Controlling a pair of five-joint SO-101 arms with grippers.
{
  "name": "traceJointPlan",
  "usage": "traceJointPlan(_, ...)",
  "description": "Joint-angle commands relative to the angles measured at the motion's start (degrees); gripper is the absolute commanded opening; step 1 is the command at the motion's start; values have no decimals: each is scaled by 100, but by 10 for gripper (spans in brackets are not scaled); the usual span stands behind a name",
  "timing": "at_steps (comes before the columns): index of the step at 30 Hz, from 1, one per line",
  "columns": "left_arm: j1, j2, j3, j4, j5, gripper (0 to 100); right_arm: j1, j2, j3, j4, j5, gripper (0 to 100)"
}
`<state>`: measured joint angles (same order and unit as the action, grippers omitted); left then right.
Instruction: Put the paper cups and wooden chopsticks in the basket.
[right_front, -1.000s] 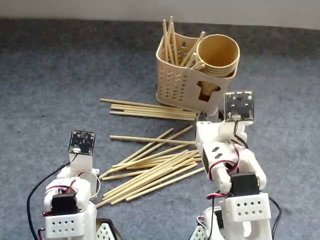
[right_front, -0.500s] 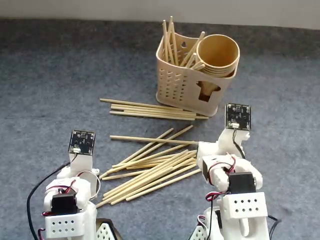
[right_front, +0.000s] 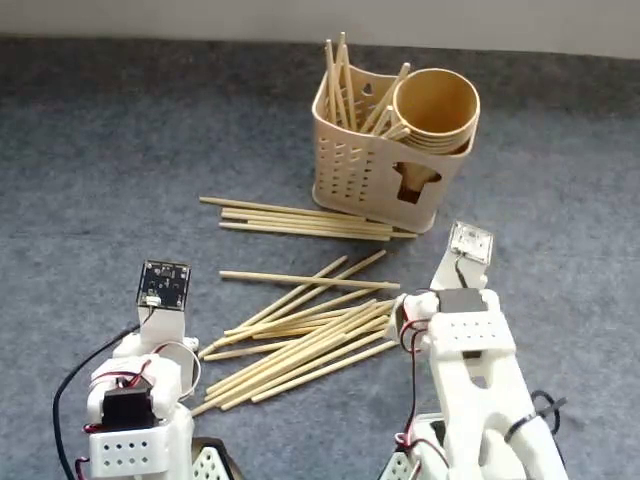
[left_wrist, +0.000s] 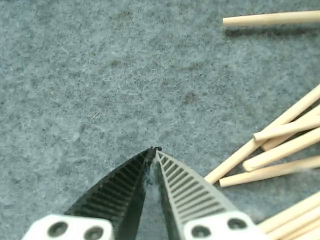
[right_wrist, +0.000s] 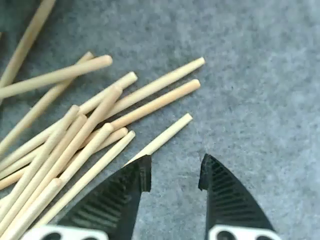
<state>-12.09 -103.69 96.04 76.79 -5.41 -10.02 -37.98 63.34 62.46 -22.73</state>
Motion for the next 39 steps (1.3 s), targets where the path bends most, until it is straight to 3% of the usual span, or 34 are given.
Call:
traceJointPlan(1,-40,-48,110,9,-18,24,48,541,-576,22,-440,166)
traceJointPlan(8,-40,-48,110,9,-18,24,57,971,-927,-84,-826,166)
traceJointPlan(14,-40,-48,110,9,-18,24,75,1464,-910,-848,-818,166)
traceJointPlan(21,-40,-48,110,9,-18,24,75,2211,-945,-901,-844,162)
traceJointPlan(28,-40,-48,110,9,-18,24,101,2413,-945,-866,-791,2)
traceJointPlan(35,-40,-48,110,9,-18,24,681,2404,-954,-857,-334,5)
traceJointPlan(39,-40,-48,110,9,-18,24,804,2404,-1007,-268,-149,5)
